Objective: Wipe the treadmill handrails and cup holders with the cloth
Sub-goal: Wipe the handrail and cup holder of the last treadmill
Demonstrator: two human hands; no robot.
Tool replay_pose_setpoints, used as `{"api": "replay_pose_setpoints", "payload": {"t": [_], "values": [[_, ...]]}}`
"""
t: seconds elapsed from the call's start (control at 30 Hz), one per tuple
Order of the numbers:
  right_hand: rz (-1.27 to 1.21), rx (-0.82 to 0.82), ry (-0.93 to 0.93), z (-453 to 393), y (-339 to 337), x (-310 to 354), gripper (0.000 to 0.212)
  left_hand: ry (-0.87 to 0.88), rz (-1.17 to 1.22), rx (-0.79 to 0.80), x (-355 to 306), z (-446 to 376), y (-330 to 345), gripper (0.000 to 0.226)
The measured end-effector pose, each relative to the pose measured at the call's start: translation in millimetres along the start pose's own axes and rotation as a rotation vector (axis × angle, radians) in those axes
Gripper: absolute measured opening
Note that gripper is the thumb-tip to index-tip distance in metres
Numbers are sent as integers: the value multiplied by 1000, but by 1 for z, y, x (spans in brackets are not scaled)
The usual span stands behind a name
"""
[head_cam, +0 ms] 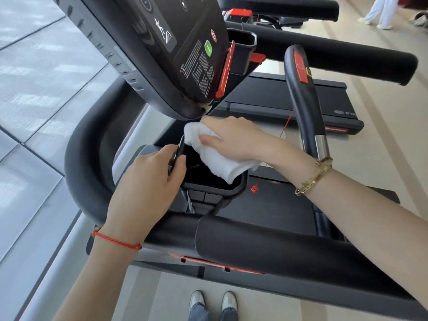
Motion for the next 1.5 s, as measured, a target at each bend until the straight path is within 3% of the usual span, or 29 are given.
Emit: {"api": "replay_pose_setpoints", "payload": {"t": [0.1,0.37,0.5,0.57,0.63,0.73,0.8,0.9,1.2,1.3,1.5], "values": [[-57,-37,14,3,5,-2,21,-11,5,7,1,0,0,26],[-584,-150,206,38,41,-19,19,10,9,-4,0,0,-1,32],[-463,-30,124,26,13,-15,20,11,-11,0,0,0,-1,31],[-364,8,64,22,4,-12,10,8,-13,6,0,-1,0,31],[-335,-30,74,21,7,-11,27,5,-20,7,1,-1,0,31],[-451,-169,106,23,23,-14,6,1,-18,16,1,0,1,35],[-424,-207,105,26,28,-14,22,3,-10,18,2,0,1,35],[-333,-168,57,23,21,-13,10,9,-24,7,4,-1,1,33],[-96,-45,-57,0,2,-6,31,1,-61,51,5,-1,2,36],[-183,-90,6,9,8,-6,27,12,-78,85,4,0,1,39],[-617,-143,260,47,33,-8,28,29,-95,186,6,-3,0,44]]}}
Point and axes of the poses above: each hand's wrist, its own z-axis away from the middle knuckle, its own y-axis out of the palm, x = y × z, the point moved 1 cm from there along -z, towards the middle knuckle, and after that the axes turned 15 degrees about x, right-handed, at the moved point
